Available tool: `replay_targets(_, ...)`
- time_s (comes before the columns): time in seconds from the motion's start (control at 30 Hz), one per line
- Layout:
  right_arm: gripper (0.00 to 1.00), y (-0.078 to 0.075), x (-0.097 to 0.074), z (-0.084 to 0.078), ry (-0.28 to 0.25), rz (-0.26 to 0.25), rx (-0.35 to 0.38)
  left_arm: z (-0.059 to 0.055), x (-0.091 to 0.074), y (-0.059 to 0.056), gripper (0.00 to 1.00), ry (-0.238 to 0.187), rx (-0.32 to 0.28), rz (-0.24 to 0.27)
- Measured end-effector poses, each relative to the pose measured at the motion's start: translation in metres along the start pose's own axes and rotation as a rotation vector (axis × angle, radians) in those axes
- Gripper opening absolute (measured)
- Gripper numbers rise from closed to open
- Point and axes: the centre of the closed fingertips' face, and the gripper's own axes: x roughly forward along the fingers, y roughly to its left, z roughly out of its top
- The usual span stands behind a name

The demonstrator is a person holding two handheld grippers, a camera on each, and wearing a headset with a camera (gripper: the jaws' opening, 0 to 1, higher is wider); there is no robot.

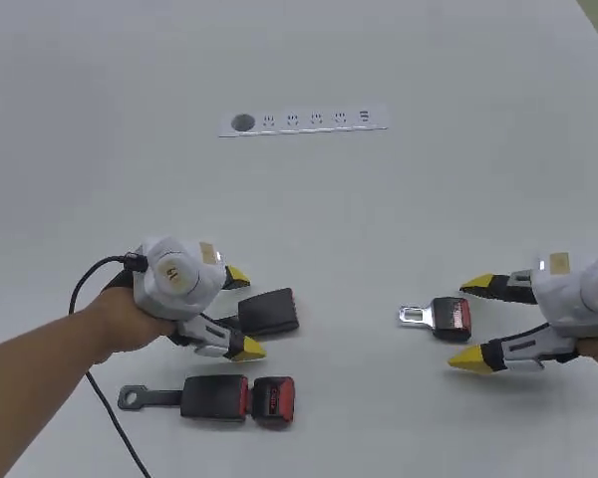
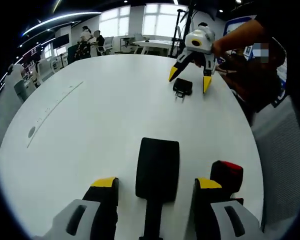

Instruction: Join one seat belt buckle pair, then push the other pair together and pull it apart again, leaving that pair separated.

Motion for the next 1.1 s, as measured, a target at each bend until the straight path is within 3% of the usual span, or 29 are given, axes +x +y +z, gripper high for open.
replay_targets(0.2, 0.57, -0.001, 0.003, -0.003, 0.015, 0.013, -0.019, 0.005, 0.003, 0.001, 0.60, -0.019, 0.009, 0.001)
replay_targets(0.3, 0.54, 0.001, 0.006, 0.000, 0.019, 0.019, -0.055, 0.003, 0.004, -0.002, 0.54, -0.005, 0.051, -0.006)
replay_targets(0.37, 0.50, 0.000, 0.007, 0.001, 0.017, 0.018, -0.057, 0.001, 0.004, -0.003, 0.52, 0.024, 0.117, -0.018)
replay_targets(0.47, 0.45, -0.002, 0.008, 0.001, 0.033, 0.003, -0.108, 0.001, 0.003, 0.003, 0.48, 0.021, 0.094, -0.010)
replay_targets(0.53, 0.42, -0.005, 0.007, 0.002, 0.033, -0.011, -0.122, 0.000, 0.003, 0.005, 0.42, 0.037, 0.131, -0.012)
replay_targets(0.63, 0.37, -0.006, 0.006, 0.004, 0.017, -0.021, -0.123, -0.001, 0.003, 0.004, 0.42, 0.041, 0.145, -0.029)
replay_targets(0.73, 0.37, -0.004, 0.006, 0.005, 0.002, -0.016, -0.129, -0.001, 0.003, 0.005, 0.41, 0.043, 0.149, -0.038)
replay_targets(0.9, 0.36, -0.003, 0.006, 0.007, -0.020, -0.014, -0.129, 0.000, 0.004, 0.000, 0.34, 0.049, 0.222, -0.085)
replay_targets(1.1, 0.35, -0.002, 0.005, 0.009, -0.041, -0.002, -0.123, -0.001, 0.003, -0.002, 0.34, 0.049, 0.248, -0.108)
